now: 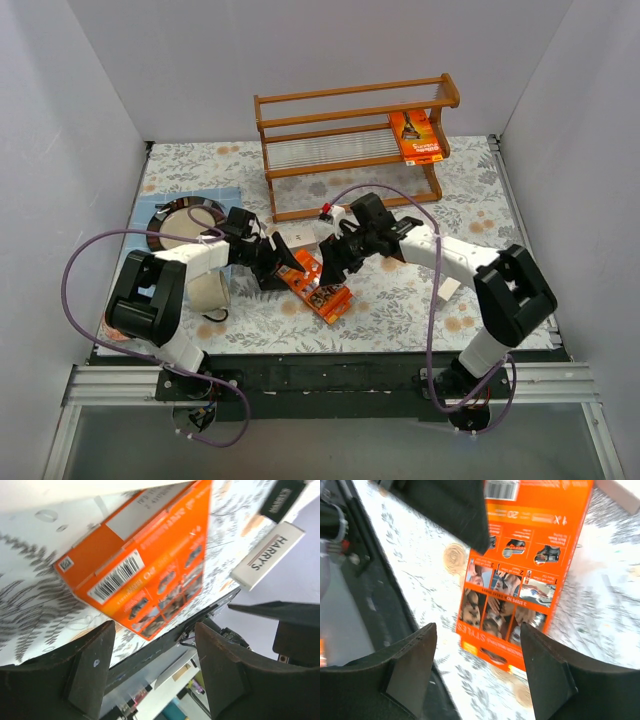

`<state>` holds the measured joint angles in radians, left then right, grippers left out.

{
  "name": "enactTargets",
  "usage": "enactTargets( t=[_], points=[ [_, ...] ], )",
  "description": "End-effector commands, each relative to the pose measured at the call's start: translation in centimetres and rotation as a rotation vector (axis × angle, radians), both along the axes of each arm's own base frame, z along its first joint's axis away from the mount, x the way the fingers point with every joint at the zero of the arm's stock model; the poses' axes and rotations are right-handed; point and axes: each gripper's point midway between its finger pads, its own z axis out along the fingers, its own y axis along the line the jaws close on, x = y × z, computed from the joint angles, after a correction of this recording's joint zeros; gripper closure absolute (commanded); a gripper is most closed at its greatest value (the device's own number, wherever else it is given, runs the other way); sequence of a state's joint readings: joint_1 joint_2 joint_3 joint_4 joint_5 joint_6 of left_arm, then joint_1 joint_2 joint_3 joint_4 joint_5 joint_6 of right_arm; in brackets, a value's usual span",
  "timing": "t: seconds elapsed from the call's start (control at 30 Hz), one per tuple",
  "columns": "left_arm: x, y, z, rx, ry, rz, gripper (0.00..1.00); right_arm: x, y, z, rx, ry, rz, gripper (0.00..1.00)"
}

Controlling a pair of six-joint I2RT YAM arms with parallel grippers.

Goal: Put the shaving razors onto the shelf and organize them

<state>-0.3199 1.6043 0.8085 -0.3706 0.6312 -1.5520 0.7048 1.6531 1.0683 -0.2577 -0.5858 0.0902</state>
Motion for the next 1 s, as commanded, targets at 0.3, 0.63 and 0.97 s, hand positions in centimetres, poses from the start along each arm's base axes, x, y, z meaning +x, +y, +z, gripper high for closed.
enactTargets(
  t=[0.3,0.63,0.97],
  points=[
    [0.3,1.4,4.6,0.038,-0.313,-0.091,0.29,0.3,-3.9,2.1,-0.061,-0.344,0.100,0.25],
    [2.7,6.5,11.1,0.407,-0.671,-0.372,0.20,1.3,-3.2,2.9,-0.061,-0.405,0.144,0.26],
    [-2.4,17.3,9.1,0.906,-0.329,-0.708,0.15,1.5,-3.0,3.6,-0.038,-0.415,0.115,0.25]
  ],
)
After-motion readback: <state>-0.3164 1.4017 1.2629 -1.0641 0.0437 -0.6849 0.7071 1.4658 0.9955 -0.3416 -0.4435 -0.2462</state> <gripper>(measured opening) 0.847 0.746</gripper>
